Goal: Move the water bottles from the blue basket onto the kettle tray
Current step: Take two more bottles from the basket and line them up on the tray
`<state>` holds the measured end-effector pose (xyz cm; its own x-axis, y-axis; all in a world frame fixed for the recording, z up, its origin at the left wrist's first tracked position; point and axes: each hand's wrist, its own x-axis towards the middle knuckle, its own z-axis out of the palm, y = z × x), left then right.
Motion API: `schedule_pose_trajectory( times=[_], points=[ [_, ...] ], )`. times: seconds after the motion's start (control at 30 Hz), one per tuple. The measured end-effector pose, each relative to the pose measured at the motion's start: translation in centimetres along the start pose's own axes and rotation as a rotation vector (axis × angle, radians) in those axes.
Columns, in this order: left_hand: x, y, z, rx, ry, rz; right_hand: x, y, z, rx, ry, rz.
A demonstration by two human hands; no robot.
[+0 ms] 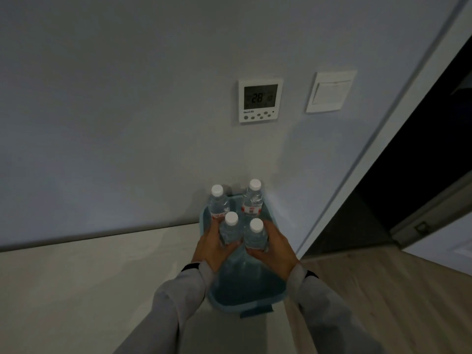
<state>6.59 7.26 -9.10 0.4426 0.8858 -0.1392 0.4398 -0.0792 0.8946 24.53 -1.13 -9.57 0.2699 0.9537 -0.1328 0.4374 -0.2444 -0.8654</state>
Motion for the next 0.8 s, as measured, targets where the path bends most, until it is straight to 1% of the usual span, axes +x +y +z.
schedule_pose_trajectory(
  times=[0.23,0.43,0.6,0.8],
  points=[
    [-0.5,-0.5,0.0,0.009,0.08,-0.011,0.0,0.4,-0.2,0.039,0.027,-0.008],
    [-2.1,1.2,-1.0,-0.001,0.138,0.01,-0.4,-0.5,-1.8,0.063,0.052,-0.037],
    [-3.9,3.9,-3.3,0.026,0.22,0.088,-1.2,-3.6,-4.1,0.055,0.082,-0.139],
    [-7.7,6.3,-7.7,0.058,0.356,0.162,-2.9,-9.7,-4.9,0.049,0.099,-0.31]
  ],
)
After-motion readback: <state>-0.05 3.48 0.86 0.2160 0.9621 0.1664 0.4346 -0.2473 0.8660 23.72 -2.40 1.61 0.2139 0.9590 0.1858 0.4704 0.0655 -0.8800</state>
